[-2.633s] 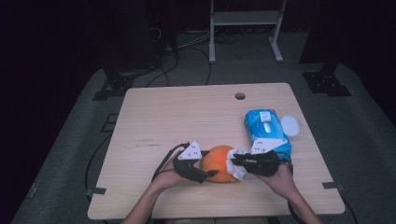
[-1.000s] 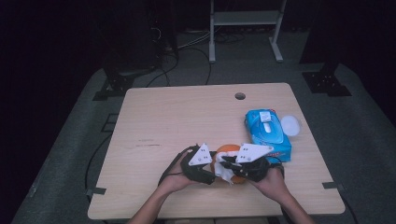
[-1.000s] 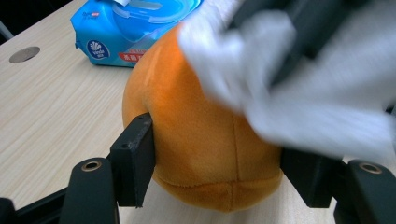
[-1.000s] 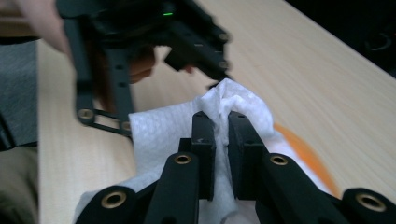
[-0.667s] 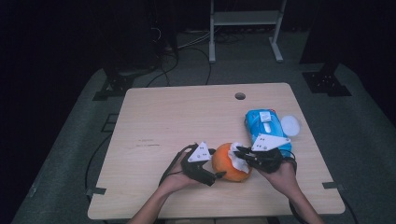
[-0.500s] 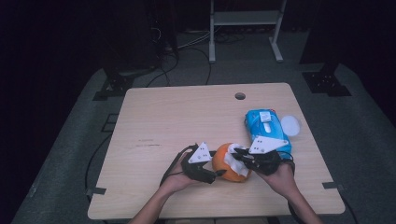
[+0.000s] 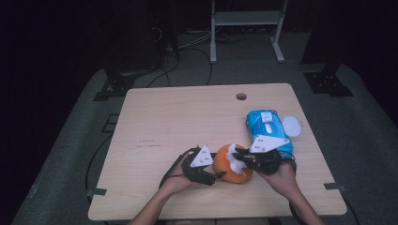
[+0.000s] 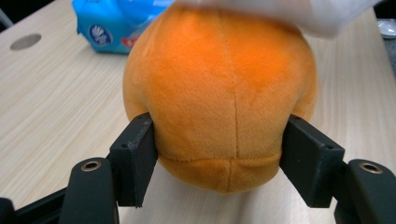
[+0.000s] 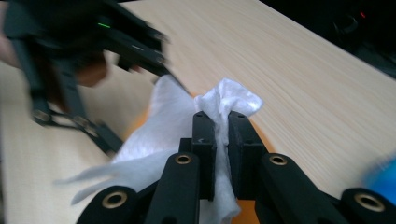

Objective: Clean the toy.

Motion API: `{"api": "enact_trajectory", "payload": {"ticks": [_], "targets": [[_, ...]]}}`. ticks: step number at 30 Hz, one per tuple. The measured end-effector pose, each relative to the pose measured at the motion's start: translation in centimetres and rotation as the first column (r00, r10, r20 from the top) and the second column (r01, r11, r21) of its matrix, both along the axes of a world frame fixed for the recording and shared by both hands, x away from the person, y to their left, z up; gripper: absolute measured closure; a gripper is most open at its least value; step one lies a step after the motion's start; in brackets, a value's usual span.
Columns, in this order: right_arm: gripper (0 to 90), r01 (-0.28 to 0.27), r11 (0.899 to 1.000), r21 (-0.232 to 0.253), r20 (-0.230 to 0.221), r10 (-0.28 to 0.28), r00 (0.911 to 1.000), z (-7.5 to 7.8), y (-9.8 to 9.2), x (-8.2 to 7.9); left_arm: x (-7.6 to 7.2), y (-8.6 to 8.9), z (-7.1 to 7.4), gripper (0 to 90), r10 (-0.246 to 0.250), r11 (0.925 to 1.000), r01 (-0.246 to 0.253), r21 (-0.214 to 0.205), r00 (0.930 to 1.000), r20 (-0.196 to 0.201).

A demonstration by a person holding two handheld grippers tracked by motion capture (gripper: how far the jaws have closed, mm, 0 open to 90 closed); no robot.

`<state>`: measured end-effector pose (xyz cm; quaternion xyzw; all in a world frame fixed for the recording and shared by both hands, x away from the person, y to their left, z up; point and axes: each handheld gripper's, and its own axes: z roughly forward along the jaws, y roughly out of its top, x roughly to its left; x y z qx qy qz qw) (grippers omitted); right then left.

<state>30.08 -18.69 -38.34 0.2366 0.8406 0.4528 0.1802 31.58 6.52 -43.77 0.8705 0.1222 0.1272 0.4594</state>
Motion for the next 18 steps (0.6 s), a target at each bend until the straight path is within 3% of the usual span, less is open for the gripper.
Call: {"api": "enact_trajectory", "payload": {"ticks": [2, 3, 5, 7, 8, 11, 15, 18], "targets": [[81.5, 0.03, 0.999, 0.029, -0.045, -0.029, 0.9986, -0.7, -1.2, 0.7, 0.3, 0.2, 0.0, 28.9, -0.002, 1.0, 0.002, -0.009, 0.9997, -0.026], [81.5, 0.038, 0.999, 0.034, -0.059, -0.036, 0.9976, -1.0, -1.5, 0.9, 0.4, 0.2, 0.0, 25.1, -0.009, 0.9997, 0.007, -0.023, 0.9983, -0.057], [81.5, 0.037, 0.999, 0.038, -0.062, -0.034, 0.9975, -1.3, -1.3, 0.9, 0.6, 0.4, 0.4, 17.8, -0.016, 0.9989, 0.012, -0.045, 0.996, -0.088], [81.5, 0.024, 0.999, 0.026, -0.052, -0.023, 0.9984, -1.2, -0.8, 0.7, 0.6, 0.6, 1.0, 14.8, -0.02, 0.9935, 0.008, -0.113, 0.9938, -0.109], [81.5, 0.015, 1.0, 0.021, -0.048, -0.014, 0.9987, -1.2, -0.4, 0.6, 0.5, 0.6, 1.2, 14.7, -0.019, 0.9923, 0.005, -0.124, 0.994, -0.108], [81.5, -0.005, 1.0, -0.01, -0.021, 0.005, 0.9998, -1.1, 0.8, 0.1, 0.2, 0.4, 1.0, 24.4, -0.02, 0.998, 0.016, -0.061, 0.9978, -0.063], [80.4, -0.022, 0.999, -0.046, -0.003, 0.022, 0.9997, -1.0, 1.9, -0.4, 0.2, 0.7, 0.6, 27.7, -0.025, 0.9988, 0.023, -0.044, 0.998, -0.059], [75.9, -0.051, 0.998, -0.035, 0.001, 0.051, 0.9987, -1.0, 2.0, -0.5, 0.1, 0.7, 0.6, 27.2, -0.024, 0.9991, 0.022, -0.037, 0.9983, -0.053]]}}
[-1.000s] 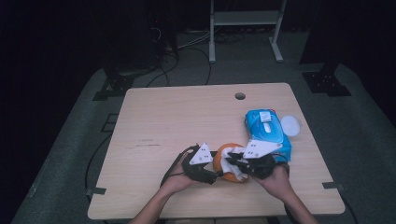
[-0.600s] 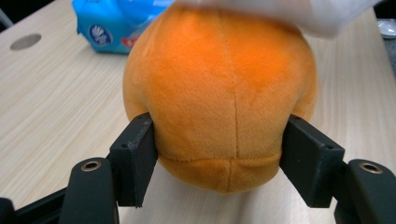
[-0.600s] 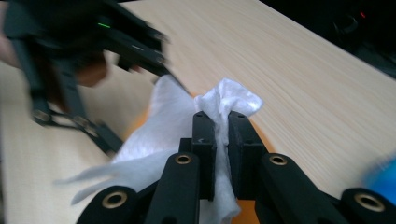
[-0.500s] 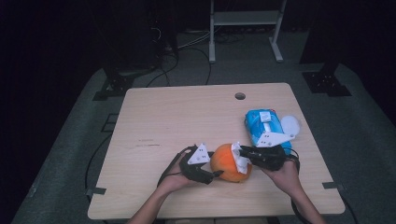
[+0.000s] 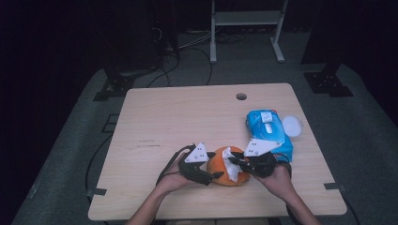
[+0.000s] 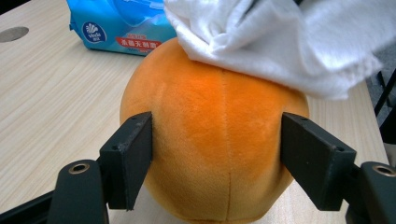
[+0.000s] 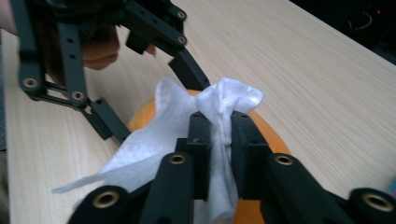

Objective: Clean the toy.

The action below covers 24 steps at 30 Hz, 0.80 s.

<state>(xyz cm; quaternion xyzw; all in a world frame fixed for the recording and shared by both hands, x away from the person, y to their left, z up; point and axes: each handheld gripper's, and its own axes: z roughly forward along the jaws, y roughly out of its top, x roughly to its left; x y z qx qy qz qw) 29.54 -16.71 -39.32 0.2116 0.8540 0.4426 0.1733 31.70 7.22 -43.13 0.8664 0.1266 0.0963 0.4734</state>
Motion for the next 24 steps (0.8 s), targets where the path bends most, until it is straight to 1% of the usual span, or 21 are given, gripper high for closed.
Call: {"api": "enact_trajectory", "payload": {"ticks": [2, 5, 7, 9, 11, 12, 13, 14, 15, 17, 20, 23, 24], "targets": [[71.5, -0.014, 1.0, 0.007, 0.001, 0.014, 0.9999, 0.1, 0.1, -0.2, 0.0, 0.0, 0.0, 27.2, 0.0, 1.0, 0.0, -0.002, 1.0, -0.001], [65.3, -0.037, 0.999, -0.006, 0.011, 0.037, 0.9993, 0.1, 0.4, -0.4, 0.0, -0.1, 0.0, 28.1, -0.006, 1.0, 0.006, -0.002, 1.0, 0.005], [59.9, -0.051, 0.999, -0.013, 0.009, 0.051, 0.9986, 0.0, 0.7, -0.4, -0.1, -0.1, 0.1, 28.8, -0.012, 0.9999, 0.012, 0.005, 0.9999, 0.011], [56.9, -0.062, 0.998, -0.03, 0.015, 0.063, 0.9979, -0.3, 1.1, -0.5, -0.2, -0.2, 0.1, 29.4, -0.019, 0.9998, 0.018, 0.012, 0.9997, 0.019], [58.5, -0.065, 0.996, -0.062, 0.042, 0.068, 0.9968, -0.6, 1.5, -0.6, -0.3, -0.2, 0.0, 29.7, -0.024, 0.9995, 0.024, 0.021, 0.9994, 0.024], [61.9, -0.059, 0.996, -0.071, 0.051, 0.063, 0.9967, -0.7, 1.7, -0.7, -0.3, -0.2, -0.1, 30.2, -0.023, 0.9996, 0.022, 0.016, 0.9996, 0.018], [67.3, -0.053, 0.995, -0.083, 0.056, 0.058, 0.9968, -0.8, 1.7, -0.7, -0.3, -0.1, -0.1, 30.7, -0.024, 0.9995, 0.023, 0.021, 0.9995, 0.02], [72.7, -0.051, 0.995, -0.084, 0.049, 0.055, 0.9973, -0.9, 1.8, -0.6, -0.3, -0.1, -0.1, 31.2, -0.023, 0.9995, 0.023, 0.02, 0.9996, 0.019], [75.6, -0.052, 0.996, -0.079, 0.042, 0.056, 0.9976, -0.9, 1.7, -0.6, -0.2, 0.0, -0.1, 31.5, -0.021, 0.9996, 0.021, 0.018, 0.9996, 0.016], [78.2, -0.048, 0.997, -0.06, 0.015, 0.049, 0.9987, -0.7, 1.3, -0.3, -0.2, 0.1, -0.2, 32.0, -0.021, 0.9997, 0.02, 0.012, 0.9996, 0.018], [79.5, -0.013, 1.0, -0.028, -0.008, 0.013, 0.9999, -0.4, 0.2, 0.2, 0.1, 0.3, -0.3, 32.0, -0.018, 0.9998, 0.018, 0.011, 0.9998, 0.01], [79.5, 0.041, 0.999, -0.032, -0.019, -0.041, 0.999, -0.5, -1.2, 0.9, 0.3, 0.7, -0.5, 31.9, -0.015, 0.9998, 0.015, 0.012, 0.9999, 0.002], [79.6, 0.056, 0.998, -0.037, -0.026, -0.057, 0.9981, -0.7, -1.6, 1.1, 0.4, 0.7, -0.6, 31.7, -0.011, 0.9999, 0.011, 0.006, 0.9999, -0.002]]}}
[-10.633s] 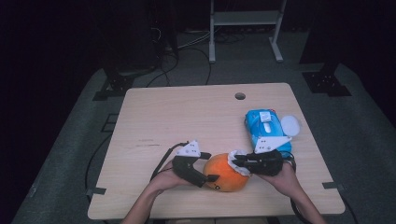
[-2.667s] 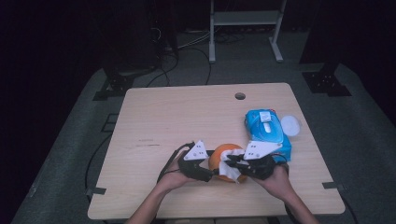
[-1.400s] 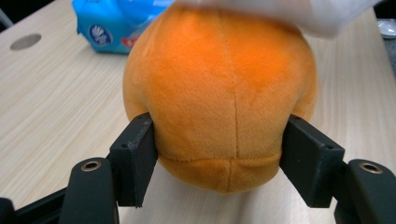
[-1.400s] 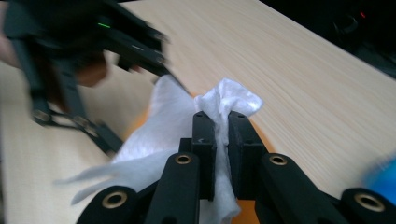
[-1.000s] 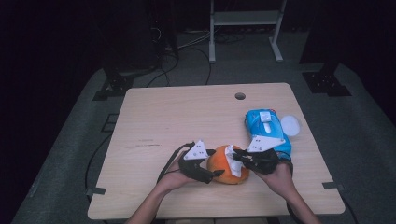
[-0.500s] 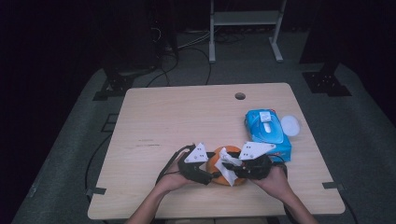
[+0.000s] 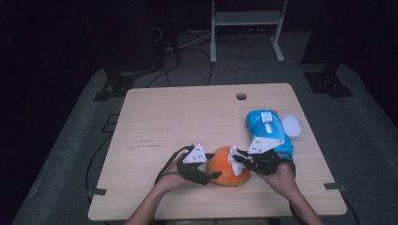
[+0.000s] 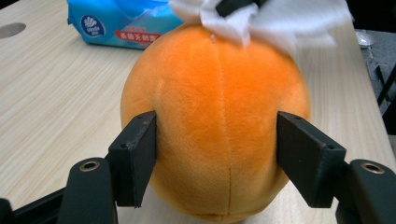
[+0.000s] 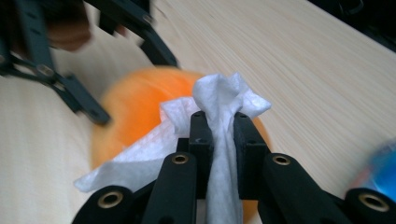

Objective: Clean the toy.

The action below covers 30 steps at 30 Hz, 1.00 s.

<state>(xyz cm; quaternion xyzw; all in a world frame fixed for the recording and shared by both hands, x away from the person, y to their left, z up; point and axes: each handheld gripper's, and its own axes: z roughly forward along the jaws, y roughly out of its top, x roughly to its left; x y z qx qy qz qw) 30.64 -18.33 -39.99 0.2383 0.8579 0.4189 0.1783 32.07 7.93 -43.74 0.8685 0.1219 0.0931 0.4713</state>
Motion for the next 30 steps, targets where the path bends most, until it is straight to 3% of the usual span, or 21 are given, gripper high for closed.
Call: {"api": "enact_trajectory", "payload": {"ticks": [3, 5, 7, 12, 16, 19, 24, 27, 29, 30], "targets": [[79.7, 0.015, 1.0, 0.013, -0.034, -0.014, 0.9993, -0.5, -0.8, 0.5, 0.1, -0.1, 0.0, 28.9, 0.007, 0.9999, -0.007, -0.009, 0.9999, -0.012], [79.9, 0.014, 1.0, -0.008, -0.017, -0.014, 0.9997, -0.4, -0.6, 0.3, 0.3, -0.1, 0.3, 21.0, 0.015, 0.9993, -0.017, -0.035, 0.9993, -0.036], [80.2, 0.007, 1.0, -0.001, -0.006, -0.007, 1.0, -0.2, -0.2, 0.1, 0.3, -0.2, 0.3, 19.0, 0.008, 0.9988, -0.01, -0.049, 0.9989, -0.046], [80.5, -0.075, 0.995, 0.064, -0.006, 0.076, 0.9971, 0.6, 1.6, -1.2, -0.3, -0.9, 0.7, 23.8, -0.01, 0.9988, 0.01, -0.048, 0.9999, 0.002], [80.4, -0.127, 0.992, 0.003, 0.022, 0.127, 0.9917, 0.5, 3.9, -2.1, -0.6, -1.0, 0.4, 26.5, -0.016, 0.9997, 0.017, -0.015, 0.9996, 0.024], [80.5, -0.096, 0.995, 0.013, 0.012, 0.096, 0.9953, 0.5, 3.1, -1.5, -0.5, -0.7, 0.1, 28.7, -0.01, 0.9999, 0.01, -0.007, 0.9998, 0.02], [80.4, -0.018, 1.0, 0.01, -0.028, 0.018, 0.9994, -0.3, 0.1, 0.0, 0.2, 0.1, -0.4, 29.0, 0.0, 1.0, 0.0, -0.009, 0.9999, -0.011], [80.5, -0.01, 0.999, 0.03, -0.047, 0.011, 0.9988, -0.6, -0.4, 0.2, 0.3, 0.0, -0.2, 27.2, 0.001, 0.9999, -0.001, -0.014, 0.9998, -0.021], [80.5, -0.009, 1.0, 0.021, -0.036, 0.01, 0.9993, -0.6, 0.0, -0.1, 0.2, -0.1, 0.5, 21.4, -0.002, 0.9989, 0.001, -0.048, 0.9997, -0.023], [80.5, -0.014, 1.0, 0.022, -0.033, 0.014, 0.9993, -0.6, 0.3, -0.2, 0.1, -0.1, 0.9, 21.1, -0.005, 0.9963, 0.004, -0.086, 0.9998, -0.017]]}}
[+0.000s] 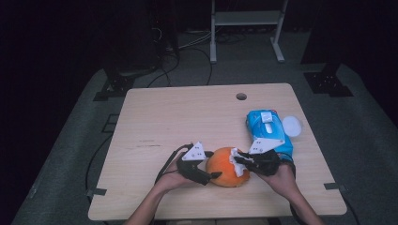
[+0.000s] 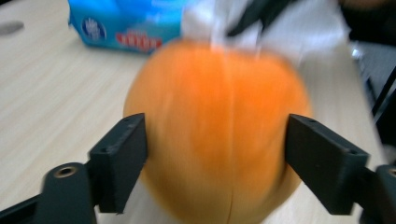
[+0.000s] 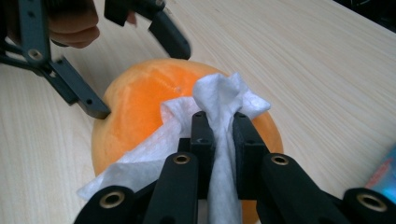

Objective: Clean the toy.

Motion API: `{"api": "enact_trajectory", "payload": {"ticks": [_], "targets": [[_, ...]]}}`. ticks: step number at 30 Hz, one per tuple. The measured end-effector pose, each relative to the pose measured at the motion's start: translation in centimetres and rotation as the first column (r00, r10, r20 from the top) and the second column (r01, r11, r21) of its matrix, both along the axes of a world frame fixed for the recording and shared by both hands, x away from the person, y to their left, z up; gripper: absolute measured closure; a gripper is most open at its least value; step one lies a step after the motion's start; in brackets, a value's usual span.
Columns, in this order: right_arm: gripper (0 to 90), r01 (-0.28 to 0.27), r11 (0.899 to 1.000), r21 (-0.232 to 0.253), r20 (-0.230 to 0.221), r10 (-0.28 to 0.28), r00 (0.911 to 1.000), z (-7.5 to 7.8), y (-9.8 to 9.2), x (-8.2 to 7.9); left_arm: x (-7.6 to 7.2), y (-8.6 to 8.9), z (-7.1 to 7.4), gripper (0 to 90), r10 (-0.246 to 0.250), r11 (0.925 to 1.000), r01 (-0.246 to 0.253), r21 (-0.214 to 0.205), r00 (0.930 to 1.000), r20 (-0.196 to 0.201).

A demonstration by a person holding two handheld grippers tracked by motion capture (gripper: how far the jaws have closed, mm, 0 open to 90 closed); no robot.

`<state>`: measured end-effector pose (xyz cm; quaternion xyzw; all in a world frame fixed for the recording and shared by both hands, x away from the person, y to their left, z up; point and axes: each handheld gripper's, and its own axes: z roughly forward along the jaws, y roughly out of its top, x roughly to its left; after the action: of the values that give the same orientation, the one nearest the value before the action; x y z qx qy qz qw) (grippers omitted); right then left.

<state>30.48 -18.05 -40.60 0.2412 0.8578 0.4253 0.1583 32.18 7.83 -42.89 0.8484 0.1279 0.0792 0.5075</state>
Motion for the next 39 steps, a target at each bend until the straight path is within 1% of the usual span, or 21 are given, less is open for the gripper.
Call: {"api": "enact_trajectory", "payload": {"ticks": [1, 2, 4, 6, 7, 9, 11, 13, 16, 17, 19, 21, 23, 26, 27, 29, 31, 32, 36, 37, 39], "targets": [[80.5, -0.008, 1.0, 0.017, -0.007, 0.008, 0.9999, 0.0, 0.3, -0.1, -0.1, -0.2, 0.3, 21.2, -0.003, 0.9997, 0.003, -0.023, 1.0, 0.002], [80.5, -0.021, 0.999, 0.034, -0.012, 0.021, 0.9997, 0.1, 0.6, -0.2, -0.2, -0.4, 0.4, 21.3, -0.011, 0.9997, 0.012, -0.022, 0.9999, 0.012], [80.5, -0.048, 0.998, 0.03, 0.002, 0.048, 0.9988, 0.3, 1.5, -0.7, -0.4, -0.7, 0.0, 23.6, -0.018, 0.9995, 0.017, 0.027, 0.9992, 0.035], [80.4, -0.061, 0.998, 0.003, 0.017, 0.06, 0.998, 0.4, 1.9, -0.9, -0.3, -0.4, -0.4, 26.6, -0.011, 0.9995, 0.011, 0.028, 0.9996, 0.027], [80.5, -0.059, 0.998, -0.001, 0.017, 0.059, 0.9981, 0.4, 1.8, -0.8, -0.2, -0.2, -0.6, 27.9, -0.006, 0.9996, 0.006, 0.026, 0.9997, 0.024], [80.5, -0.045, 0.999, 0.013, 0.005, 0.045, 0.999, 0.4, 1.1, -0.4, 0.0, 0.2, -0.6, 29.5, 0.005, 0.9995, -0.005, 0.032, 0.9998, 0.018], [80.5, -0.019, 1.0, 0.016, -0.001, 0.019, 0.9998, 0.3, 0.1, 0.0, 0.3, 0.5, -0.7, 30.5, 0.012, 0.9993, -0.013, 0.036, 0.9999, 0.011], [80.5, 0.005, 0.999, 0.034, -0.023, -0.005, 0.9997, 0.1, -0.8, 0.4, 0.5, 0.8, -0.9, 30.5, 0.019, 0.9993, -0.019, 0.031, 0.9998, 0.001], [80.5, 0.014, 0.999, 0.03, -0.031, -0.013, 0.9994, -0.2, -1.2, 0.4, 0.7, 1.0, -1.0, 30.4, 0.025, 0.9994, -0.025, 0.024, 0.9996, -0.011], [80.5, 0.012, 1.0, 0.027, -0.028, -0.012, 0.9995, -0.2, -1.1, 0.3, 0.7, 0.9, -0.8, 29.8, 0.026, 0.9993, -0.025, 0.029, 0.9996, -0.013], [80.5, 0.008, 1.0, 0.001, -0.01, -0.007, 0.9999, -0.1, -0.5, 0.0, 0.5, 0.6, -0.3, 24.6, 0.025, 0.9995, -0.024, 0.022, 0.9995, -0.02], [80.5, 0.006, 1.0, -0.012, 0.006, -0.005, 1.0, 0.0, -0.1, -0.2, 0.1, 0.2, 0.3, 22.9, 0.012, 0.9999, -0.012, 0.008, 0.9999, 0.001], [80.5, 0.002, 1.0, -0.007, 0.01, -0.002, 1.0, 0.2, 0.1, -0.5, -0.1, -0.1, 0.3, 23.0, 0.009, 0.9997, -0.009, 0.022, 0.9998, 0.019], [80.5, -0.034, 0.999, 0.019, 0.015, 0.034, 0.9993, 0.7, 0.7, -1.0, -0.1, -0.2, 0.1, 25.0, 0.002, 0.9998, -0.003, 0.022, 0.9999, 0.014], [80.5, -0.048, 0.999, 0.02, 0.017, 0.047, 0.9987, 0.7, 1.1, -1.1, -0.2, -0.2, 0.0, 27.2, 0.002, 0.9995, -0.003, 0.033, 0.9996, 0.026], [80.4, -0.06, 0.998, -0.004, 0.03, 0.06, 0.9977, 0.7, 1.6, -1.3, -0.3, 0.0, -0.1, 31.0, 0.001, 0.9984, -0.003, 0.057, 0.9994, 0.035], [80.5, -0.061, 0.998, 0.005, 0.018, 0.061, 0.998, 0.6, 1.3, -1.0, 0.0, 0.3, -0.4, 33.3, 0.01, 0.9982, -0.012, 0.058, 0.9996, 0.028], [80.5, -0.054, 0.999, 0.005, 0.018, 0.054, 0.9984, 0.5, 1.0, -0.8, 0.2, 0.6, -0.6, 34.1, 0.016, 0.9984, -0.016, 0.054, 0.9998, 0.016], [80.5, -0.009, 1.0, -0.001, -0.005, 0.009, 0.9999, 0.0, -0.4, -0.3, 1.0, 1.6, -0.9, 34.9, 0.045, 0.9986, -0.044, 0.029, 0.9988, -0.021], [80.5, -0.007, 1.0, -0.004, -0.009, 0.007, 0.9999, -0.1, -0.7, -0.2, 1.1, 1.8, -1.0, 34.9, 0.048, 0.9985, -0.047, 0.027, 0.9985, -0.027], [80.5, -0.013, 1.0, 0.01, -0.026, 0.013, 0.9996, -0.3, -0.7, -0.3, 1.1, 1.8, -1.0, 34.5, 0.048, 0.9986, -0.048, 0.025, 0.9984, -0.029]]}}
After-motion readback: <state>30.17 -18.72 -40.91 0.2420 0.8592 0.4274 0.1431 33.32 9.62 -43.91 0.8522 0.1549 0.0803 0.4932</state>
